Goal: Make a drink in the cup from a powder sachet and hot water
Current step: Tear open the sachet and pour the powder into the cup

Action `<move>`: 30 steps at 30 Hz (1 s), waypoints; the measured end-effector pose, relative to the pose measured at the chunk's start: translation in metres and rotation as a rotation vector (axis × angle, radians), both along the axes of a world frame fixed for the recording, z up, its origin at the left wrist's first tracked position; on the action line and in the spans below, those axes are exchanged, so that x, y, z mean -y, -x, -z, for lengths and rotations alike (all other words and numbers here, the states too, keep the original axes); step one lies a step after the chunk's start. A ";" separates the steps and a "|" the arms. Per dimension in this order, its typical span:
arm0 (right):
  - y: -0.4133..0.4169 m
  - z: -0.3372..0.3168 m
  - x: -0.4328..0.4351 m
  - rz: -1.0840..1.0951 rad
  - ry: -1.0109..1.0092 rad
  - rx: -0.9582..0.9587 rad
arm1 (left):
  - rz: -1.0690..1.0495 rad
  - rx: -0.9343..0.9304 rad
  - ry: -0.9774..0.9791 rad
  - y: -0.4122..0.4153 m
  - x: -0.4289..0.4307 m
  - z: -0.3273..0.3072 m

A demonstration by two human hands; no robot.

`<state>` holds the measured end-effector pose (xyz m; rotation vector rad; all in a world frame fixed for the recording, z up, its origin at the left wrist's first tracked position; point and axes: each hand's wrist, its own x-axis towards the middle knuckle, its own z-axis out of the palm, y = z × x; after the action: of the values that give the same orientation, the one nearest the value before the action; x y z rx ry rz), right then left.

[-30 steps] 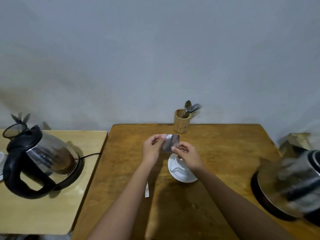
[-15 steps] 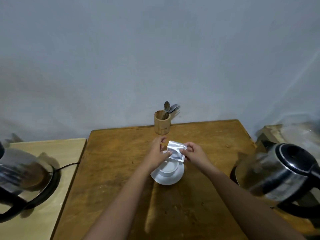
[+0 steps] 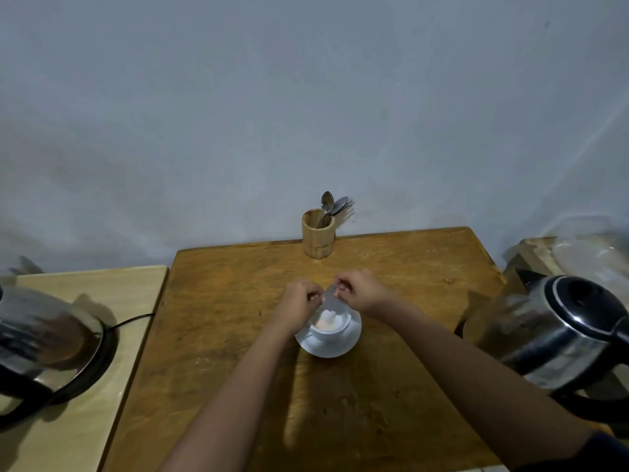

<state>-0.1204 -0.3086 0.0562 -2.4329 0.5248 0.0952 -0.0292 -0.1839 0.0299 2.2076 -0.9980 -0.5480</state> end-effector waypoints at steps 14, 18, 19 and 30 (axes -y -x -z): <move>-0.010 -0.018 -0.004 -0.089 0.197 -0.180 | -0.139 -0.206 0.064 0.004 -0.017 0.014; -0.012 -0.018 -0.005 -0.083 0.209 -0.187 | -0.071 -0.102 0.012 -0.002 -0.015 0.007; -0.012 -0.018 -0.005 -0.080 0.206 -0.183 | -0.074 -0.095 0.009 -0.003 -0.015 0.006; -0.009 -0.021 -0.004 -0.111 0.121 -0.131 | -0.085 -0.067 0.047 -0.005 -0.019 0.009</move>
<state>-0.1110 -0.3045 0.0772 -2.5860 0.4651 0.2788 -0.0245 -0.1644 0.0209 2.1652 -0.8703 -0.5507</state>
